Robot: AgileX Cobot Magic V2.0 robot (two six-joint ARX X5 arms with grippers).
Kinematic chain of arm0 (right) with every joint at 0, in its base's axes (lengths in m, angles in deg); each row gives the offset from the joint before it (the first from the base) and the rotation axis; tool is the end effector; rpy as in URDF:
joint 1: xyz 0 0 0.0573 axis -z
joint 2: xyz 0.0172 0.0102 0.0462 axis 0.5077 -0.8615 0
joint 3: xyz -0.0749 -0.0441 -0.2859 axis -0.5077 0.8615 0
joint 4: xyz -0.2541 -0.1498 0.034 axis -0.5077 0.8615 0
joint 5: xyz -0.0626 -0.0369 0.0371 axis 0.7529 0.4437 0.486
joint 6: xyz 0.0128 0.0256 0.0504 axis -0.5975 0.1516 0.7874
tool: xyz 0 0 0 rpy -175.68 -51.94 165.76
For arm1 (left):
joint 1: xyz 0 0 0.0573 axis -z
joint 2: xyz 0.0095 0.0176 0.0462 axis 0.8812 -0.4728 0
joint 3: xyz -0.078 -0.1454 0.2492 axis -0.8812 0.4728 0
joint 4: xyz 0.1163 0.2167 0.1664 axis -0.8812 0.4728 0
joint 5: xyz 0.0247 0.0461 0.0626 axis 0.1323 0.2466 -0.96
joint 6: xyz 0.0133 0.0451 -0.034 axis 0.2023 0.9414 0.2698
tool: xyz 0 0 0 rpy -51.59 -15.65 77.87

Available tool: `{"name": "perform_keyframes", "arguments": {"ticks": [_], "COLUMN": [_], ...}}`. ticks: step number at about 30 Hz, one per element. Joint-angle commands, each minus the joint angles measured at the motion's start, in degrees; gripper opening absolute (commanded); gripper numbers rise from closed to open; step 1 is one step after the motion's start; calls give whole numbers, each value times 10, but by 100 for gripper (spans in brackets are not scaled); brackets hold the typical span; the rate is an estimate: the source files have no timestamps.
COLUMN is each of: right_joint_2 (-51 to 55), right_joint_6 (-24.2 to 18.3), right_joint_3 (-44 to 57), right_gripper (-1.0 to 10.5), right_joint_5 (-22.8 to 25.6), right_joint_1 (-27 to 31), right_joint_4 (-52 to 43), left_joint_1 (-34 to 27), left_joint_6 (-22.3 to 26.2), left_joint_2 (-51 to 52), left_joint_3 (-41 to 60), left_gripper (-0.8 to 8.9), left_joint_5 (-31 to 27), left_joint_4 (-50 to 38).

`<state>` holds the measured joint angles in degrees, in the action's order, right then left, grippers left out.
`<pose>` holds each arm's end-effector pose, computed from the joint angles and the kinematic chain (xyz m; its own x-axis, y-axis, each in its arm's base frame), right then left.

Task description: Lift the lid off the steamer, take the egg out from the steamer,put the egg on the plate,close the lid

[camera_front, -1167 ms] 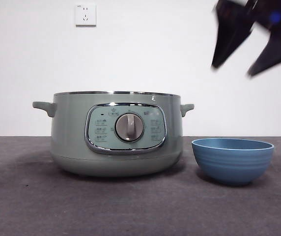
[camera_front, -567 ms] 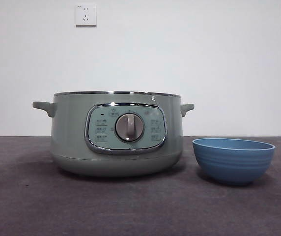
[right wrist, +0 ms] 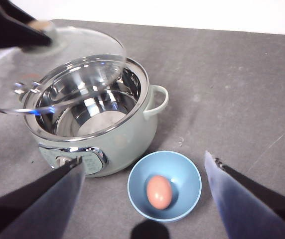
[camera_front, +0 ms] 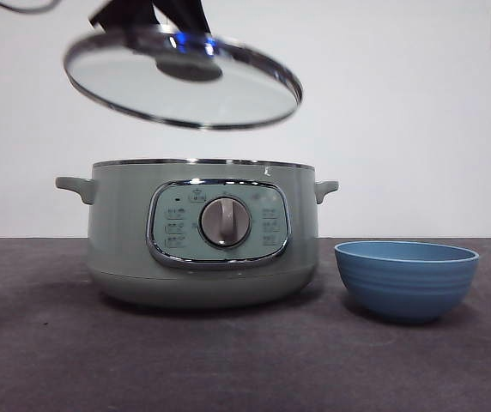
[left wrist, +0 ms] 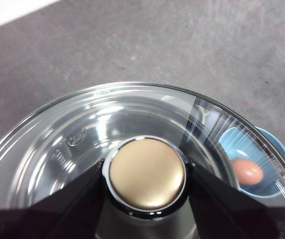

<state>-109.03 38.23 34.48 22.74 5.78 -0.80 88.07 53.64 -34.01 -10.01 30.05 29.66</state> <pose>0.1176 0.0562 0.3854 0.8092 0.4300 -0.4003 -0.4306 0.8977 0.0939 0.3514 -0.1837 0.3920 0.5779 -0.5661 -0.5879 0.6655 0.7438 -0.0620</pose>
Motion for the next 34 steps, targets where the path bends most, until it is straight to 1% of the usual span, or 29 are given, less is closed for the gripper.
{"name": "perform_keyframes", "arguments": {"ticks": [1,10,26,34], "right_joint_2": [1,0,0,0], "right_joint_6": [3,3,3,3], "right_joint_3": [2,2,2,2], "right_gripper": [414,414,414,414], "right_joint_5": [1,1,1,1], "right_joint_1": [-1,-1,-1,-1], "right_joint_4": [-9,-37,-44,-45], "left_joint_1": [1,3,4,3], "left_joint_6": [9,9,9,11], "left_joint_2": [-12,-59,-106,-110], "left_joint_3": [-6,-6,-6,-6], "left_gripper": [-8,-8,-8,-8], "left_joint_5": [7,6,4,-10], "left_joint_4": [-43,-71,-52,-30]}}
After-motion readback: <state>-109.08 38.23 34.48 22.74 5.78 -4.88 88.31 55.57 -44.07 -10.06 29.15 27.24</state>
